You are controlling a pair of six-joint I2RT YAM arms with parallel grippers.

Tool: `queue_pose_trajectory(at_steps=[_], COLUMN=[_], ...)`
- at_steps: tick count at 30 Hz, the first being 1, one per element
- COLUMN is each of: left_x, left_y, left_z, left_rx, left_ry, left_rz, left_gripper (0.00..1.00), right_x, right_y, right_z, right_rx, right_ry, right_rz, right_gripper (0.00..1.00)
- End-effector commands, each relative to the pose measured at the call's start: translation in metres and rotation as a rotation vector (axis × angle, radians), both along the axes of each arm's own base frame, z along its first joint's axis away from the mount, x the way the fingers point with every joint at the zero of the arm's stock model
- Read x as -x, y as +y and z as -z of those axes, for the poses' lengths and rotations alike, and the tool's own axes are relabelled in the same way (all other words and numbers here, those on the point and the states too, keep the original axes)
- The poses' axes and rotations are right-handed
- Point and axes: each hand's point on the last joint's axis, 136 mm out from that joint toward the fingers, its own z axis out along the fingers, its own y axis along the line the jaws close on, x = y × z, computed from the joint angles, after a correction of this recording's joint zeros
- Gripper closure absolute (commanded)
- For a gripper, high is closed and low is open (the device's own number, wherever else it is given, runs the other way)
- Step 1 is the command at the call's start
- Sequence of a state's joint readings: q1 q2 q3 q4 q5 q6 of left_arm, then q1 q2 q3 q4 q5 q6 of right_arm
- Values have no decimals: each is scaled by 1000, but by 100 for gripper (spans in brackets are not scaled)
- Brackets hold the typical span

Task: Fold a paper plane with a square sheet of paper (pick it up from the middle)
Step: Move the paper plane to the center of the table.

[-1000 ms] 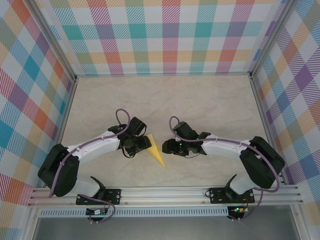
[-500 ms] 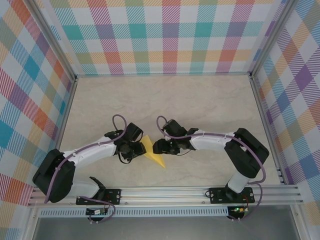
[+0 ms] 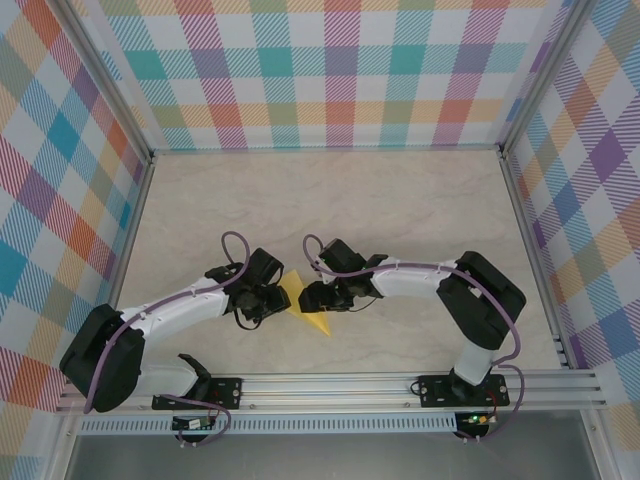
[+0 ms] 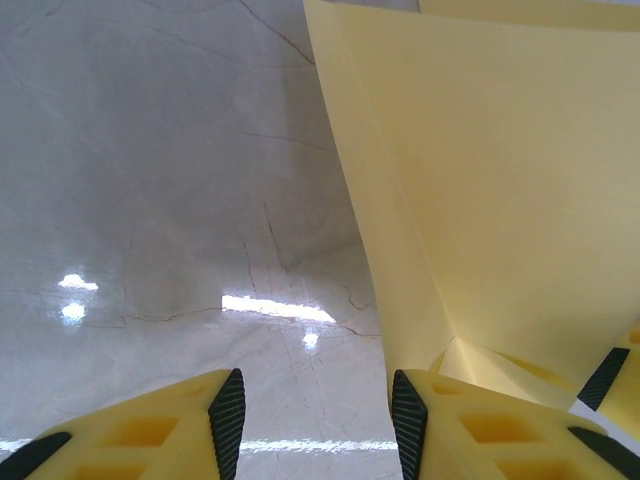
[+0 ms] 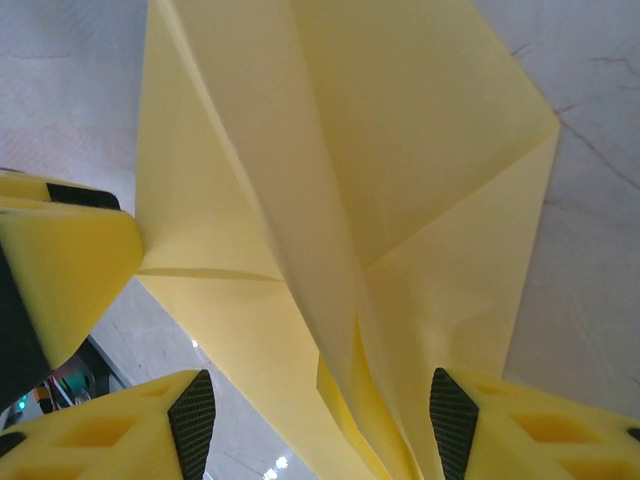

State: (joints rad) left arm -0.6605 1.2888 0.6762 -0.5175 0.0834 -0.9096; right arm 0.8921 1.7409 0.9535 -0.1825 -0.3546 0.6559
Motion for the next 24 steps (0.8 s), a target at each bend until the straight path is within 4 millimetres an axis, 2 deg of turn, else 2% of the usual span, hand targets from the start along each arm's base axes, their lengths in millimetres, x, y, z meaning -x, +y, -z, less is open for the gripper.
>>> queue_pose_trajectory(at_steps=[1,7,15,20,24], left_x=[0,-1,0,1,0], left_y=[6,6,6,5,5], left_z=[1,0,1,1,-3], left_rx=[-17,-10,-11,-4,7], left_ry=[-9,-19,-16,-16,-30], left_rz=[-22,-29,-22,-21,-21], left_gripper=[55,54,54,53,53], right_x=[5,4,7,8,7], right_y=[11,9,9,7,5], right_z=[-7,10,20,25,25], right_rx=[-30,77,190,239,279], right_ry=[-7,-13,-57,-68,-89], right_rz=[-73,-95,-123,-123,-120], right_gripper=[39,44,50,57,67])
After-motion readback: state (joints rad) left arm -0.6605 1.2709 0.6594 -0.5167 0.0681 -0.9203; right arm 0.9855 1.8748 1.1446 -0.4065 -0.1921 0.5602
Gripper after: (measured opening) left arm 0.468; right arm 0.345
